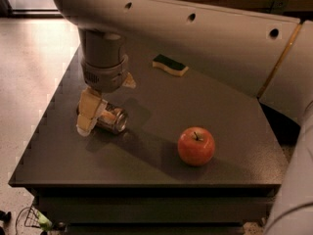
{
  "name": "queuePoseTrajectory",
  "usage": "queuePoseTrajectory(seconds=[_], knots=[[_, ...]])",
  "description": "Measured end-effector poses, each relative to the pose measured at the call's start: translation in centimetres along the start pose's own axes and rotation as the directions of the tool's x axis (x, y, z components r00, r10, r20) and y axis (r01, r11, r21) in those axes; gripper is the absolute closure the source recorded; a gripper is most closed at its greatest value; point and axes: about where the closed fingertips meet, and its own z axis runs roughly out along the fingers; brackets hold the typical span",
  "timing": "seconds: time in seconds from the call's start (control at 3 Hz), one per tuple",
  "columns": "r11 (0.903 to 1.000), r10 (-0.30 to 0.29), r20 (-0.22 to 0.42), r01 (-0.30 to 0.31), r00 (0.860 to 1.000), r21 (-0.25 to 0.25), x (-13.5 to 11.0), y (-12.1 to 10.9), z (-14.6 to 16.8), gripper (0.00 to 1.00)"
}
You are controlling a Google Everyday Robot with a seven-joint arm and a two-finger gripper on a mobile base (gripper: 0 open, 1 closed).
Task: Place orange can upright
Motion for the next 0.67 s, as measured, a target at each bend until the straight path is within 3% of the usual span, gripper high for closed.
queuePoseTrajectory(seconds=[0.33, 0.67], knots=[[0.9999, 0.001, 0.003, -0.001, 1.000, 0.015, -0.44, -0.01, 0.30, 0.00], [0.9997, -0.015, -0.022, 0.015, 1.000, 0.018, -1.27, 0.02, 0.91, 0.32]])
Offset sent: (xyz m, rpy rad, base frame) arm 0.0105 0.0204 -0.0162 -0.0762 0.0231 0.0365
